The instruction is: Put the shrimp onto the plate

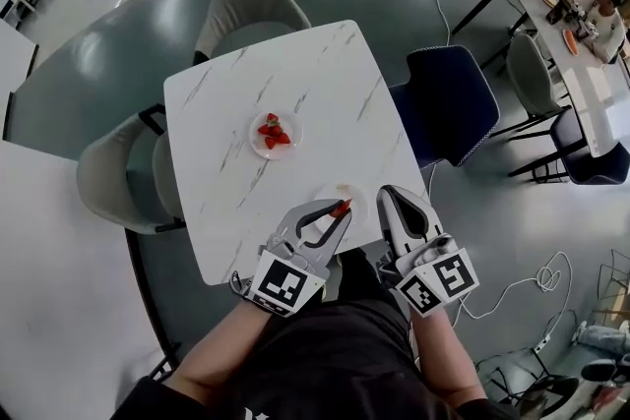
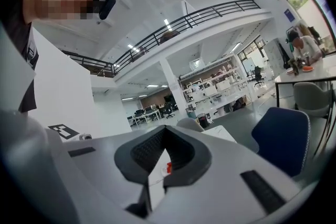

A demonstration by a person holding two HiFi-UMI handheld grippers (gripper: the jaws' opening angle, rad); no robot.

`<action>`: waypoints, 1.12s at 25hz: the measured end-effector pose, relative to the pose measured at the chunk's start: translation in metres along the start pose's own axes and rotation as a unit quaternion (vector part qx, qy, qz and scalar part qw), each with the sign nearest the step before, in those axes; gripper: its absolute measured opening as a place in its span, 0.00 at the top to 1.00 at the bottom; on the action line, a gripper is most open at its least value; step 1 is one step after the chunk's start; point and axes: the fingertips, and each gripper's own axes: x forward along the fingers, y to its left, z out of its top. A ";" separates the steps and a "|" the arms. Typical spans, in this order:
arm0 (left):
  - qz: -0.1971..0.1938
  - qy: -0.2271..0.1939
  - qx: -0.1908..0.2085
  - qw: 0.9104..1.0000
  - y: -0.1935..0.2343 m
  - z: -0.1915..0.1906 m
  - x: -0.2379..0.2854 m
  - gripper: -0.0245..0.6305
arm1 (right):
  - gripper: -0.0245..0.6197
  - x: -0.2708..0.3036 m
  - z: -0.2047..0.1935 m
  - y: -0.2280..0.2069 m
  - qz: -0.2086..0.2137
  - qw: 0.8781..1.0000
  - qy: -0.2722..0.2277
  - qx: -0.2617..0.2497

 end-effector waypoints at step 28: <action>-0.092 0.263 0.130 0.952 -0.009 -0.221 0.090 0.87 | 0.96 0.009 -0.081 -0.072 -0.042 0.997 0.034 0.046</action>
